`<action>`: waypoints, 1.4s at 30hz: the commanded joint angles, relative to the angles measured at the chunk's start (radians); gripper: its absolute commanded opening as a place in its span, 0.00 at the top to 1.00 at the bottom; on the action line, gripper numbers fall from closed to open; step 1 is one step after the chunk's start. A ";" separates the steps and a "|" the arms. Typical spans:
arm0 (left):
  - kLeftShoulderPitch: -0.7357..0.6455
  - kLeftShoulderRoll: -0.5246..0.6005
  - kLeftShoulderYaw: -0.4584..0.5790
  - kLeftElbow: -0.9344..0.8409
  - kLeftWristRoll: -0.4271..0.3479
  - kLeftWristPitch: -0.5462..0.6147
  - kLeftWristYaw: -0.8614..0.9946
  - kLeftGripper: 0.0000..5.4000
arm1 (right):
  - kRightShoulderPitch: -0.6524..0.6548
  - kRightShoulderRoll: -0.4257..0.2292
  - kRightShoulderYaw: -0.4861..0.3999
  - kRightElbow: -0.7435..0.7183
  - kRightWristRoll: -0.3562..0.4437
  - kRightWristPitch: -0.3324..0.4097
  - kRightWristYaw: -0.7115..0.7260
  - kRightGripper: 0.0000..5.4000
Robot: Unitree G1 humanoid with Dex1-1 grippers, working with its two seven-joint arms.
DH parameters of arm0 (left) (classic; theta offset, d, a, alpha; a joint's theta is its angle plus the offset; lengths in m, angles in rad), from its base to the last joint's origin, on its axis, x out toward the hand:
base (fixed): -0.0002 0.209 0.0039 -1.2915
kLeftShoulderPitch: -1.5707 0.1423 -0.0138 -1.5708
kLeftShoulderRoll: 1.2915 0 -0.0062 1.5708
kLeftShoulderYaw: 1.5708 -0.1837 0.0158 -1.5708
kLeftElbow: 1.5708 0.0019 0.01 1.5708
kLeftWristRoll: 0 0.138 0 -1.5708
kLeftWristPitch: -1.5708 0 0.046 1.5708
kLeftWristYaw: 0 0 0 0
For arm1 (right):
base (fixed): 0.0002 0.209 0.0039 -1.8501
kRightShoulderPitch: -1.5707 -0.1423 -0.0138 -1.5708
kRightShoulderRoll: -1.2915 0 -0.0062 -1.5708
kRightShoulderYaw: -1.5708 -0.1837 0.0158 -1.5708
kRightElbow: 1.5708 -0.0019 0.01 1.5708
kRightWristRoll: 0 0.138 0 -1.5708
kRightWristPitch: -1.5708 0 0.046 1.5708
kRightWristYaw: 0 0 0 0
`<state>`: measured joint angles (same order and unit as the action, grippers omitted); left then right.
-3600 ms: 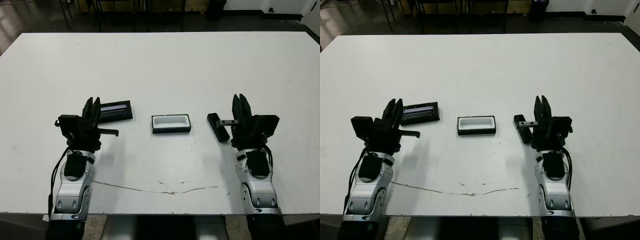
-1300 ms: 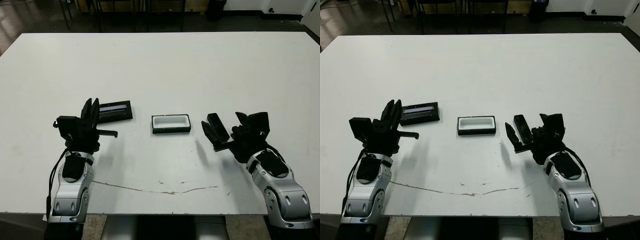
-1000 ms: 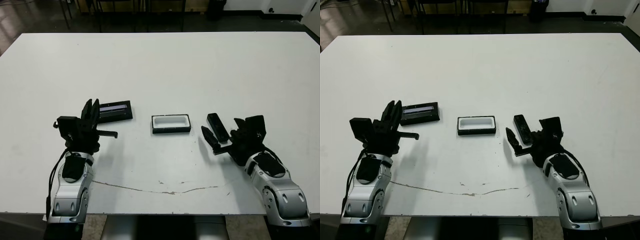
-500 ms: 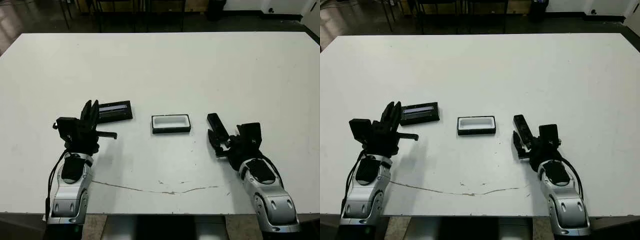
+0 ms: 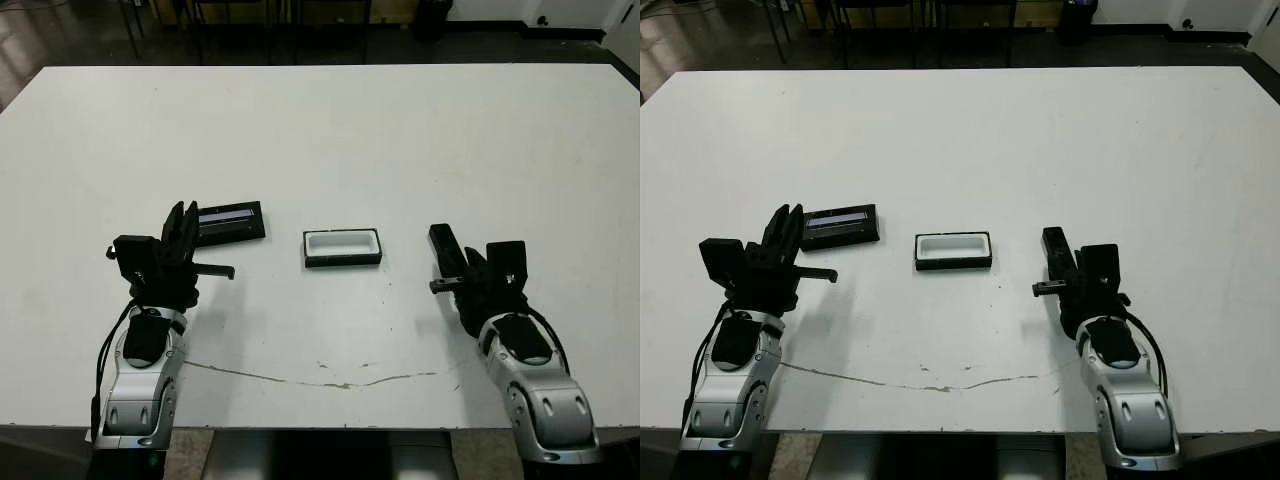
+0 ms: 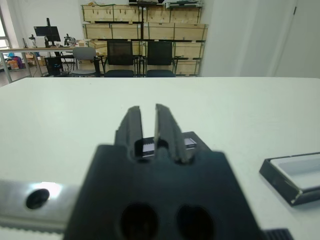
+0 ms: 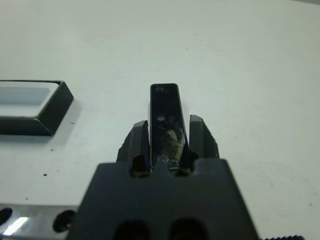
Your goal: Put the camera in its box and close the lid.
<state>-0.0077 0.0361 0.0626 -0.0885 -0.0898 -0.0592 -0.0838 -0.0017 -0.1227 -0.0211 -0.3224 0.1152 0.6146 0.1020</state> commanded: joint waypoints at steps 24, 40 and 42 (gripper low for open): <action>0.004 0.003 -0.001 0.010 -0.001 0.019 0.003 1.00 | -0.283 -0.246 -0.181 -0.007 0.360 0.119 0.343 0.91; 0.012 0.005 -0.001 0.014 0.004 -0.008 0.004 1.00 | -0.738 -0.339 0.137 0.857 0.162 -0.416 1.087 0.91; 0.013 0.004 -0.002 0.012 0.003 -0.005 0.005 1.00 | -0.774 -0.329 0.165 0.912 0.127 -0.461 1.118 0.91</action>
<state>-0.0067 0.0358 0.0568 -0.0894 -0.0886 -0.0727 -0.0808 -0.7479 -0.4581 0.1228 0.5511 0.2690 0.1830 1.1996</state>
